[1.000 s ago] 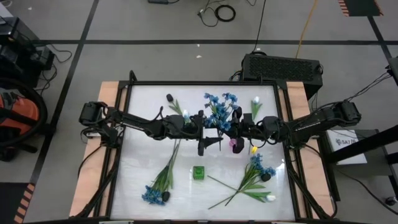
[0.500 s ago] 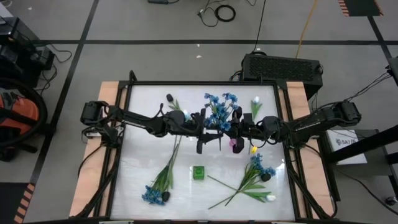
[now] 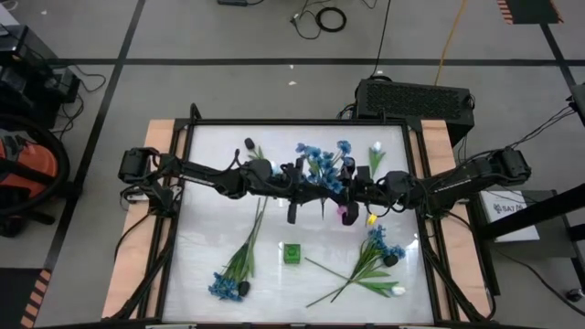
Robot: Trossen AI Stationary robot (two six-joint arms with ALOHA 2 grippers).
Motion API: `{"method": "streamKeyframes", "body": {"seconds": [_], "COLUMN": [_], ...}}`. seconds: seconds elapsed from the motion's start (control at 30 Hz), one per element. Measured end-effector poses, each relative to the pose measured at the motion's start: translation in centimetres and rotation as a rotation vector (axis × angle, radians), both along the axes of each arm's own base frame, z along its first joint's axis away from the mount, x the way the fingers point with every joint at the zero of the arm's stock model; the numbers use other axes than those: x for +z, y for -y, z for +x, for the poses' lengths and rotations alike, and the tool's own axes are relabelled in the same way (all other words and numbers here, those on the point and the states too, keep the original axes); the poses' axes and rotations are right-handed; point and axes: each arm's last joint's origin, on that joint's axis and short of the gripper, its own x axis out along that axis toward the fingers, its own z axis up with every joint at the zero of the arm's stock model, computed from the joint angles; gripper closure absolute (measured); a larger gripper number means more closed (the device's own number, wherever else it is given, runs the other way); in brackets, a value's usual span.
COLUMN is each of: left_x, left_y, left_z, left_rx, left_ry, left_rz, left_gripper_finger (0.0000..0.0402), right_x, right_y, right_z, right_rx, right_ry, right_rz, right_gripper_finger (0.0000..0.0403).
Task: Sort flowers into vase by color
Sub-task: Put the top blue flowers into the transparent vase
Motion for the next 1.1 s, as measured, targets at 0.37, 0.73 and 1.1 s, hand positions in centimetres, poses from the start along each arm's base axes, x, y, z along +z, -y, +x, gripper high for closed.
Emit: {"method": "streamKeyframes", "body": {"seconds": [0.37, 0.73, 1.1], "left_x": [0.5, 3.4, 5.0], "left_y": [-1.4, -3.9, -9.5], "left_z": [-0.4, -4.3, -7.8], "left_rx": [-0.058, -0.015, 0.175], "left_ry": [-0.01, 0.022, 0.072], "left_rz": [-0.028, -0.016, -0.052], "left_gripper_finger": [0.0386, 0.0386, 0.0386], "right_x": [0.8, 1.6, 0.8], "right_y": [0.2, 0.6, 0.9], "right_z": [-1.3, -4.4, -5.0], "right_rx": [-0.002, -0.003, -0.056], "right_ry": [-0.052, -0.187, -0.296], "right_rz": [0.012, -0.01, -0.023], "right_gripper_finger": [0.0182, 0.0143, 0.0156]}}
